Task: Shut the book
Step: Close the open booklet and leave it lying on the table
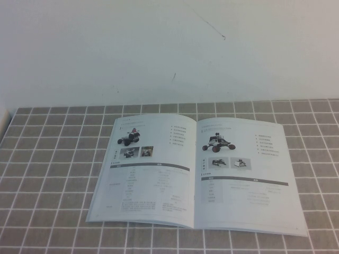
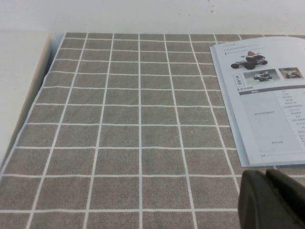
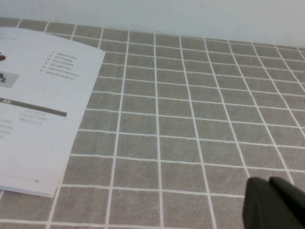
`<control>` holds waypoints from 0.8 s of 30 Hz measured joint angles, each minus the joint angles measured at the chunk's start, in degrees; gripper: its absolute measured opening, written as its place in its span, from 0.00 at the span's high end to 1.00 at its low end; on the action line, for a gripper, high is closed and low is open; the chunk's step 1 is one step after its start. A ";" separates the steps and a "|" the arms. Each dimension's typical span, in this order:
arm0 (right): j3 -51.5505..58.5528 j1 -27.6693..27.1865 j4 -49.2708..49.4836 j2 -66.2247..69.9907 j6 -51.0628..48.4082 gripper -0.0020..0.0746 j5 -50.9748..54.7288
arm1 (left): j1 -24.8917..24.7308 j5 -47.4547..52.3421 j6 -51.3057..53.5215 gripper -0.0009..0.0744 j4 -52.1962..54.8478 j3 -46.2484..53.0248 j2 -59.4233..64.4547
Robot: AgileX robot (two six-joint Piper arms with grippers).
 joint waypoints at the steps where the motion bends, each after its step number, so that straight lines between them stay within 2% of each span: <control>1: 0.00 0.00 0.00 0.00 0.00 0.98 0.00 | 0.00 0.00 0.13 0.99 0.00 0.00 0.00; 10: 0.00 0.00 0.00 0.00 0.00 0.98 -0.46 | 0.00 0.00 0.25 0.99 0.05 0.00 0.00; 15: 0.38 0.00 0.47 0.00 0.00 0.98 -5.44 | 0.00 -1.52 0.25 0.99 -0.09 0.13 0.00; 20: 0.38 0.00 0.60 0.00 0.00 0.98 -14.28 | 0.00 -7.60 0.34 0.99 -3.32 0.36 0.00; 24: 0.38 0.00 0.60 0.00 0.00 0.98 -22.91 | 0.00 -18.89 0.11 0.99 -9.01 0.36 0.00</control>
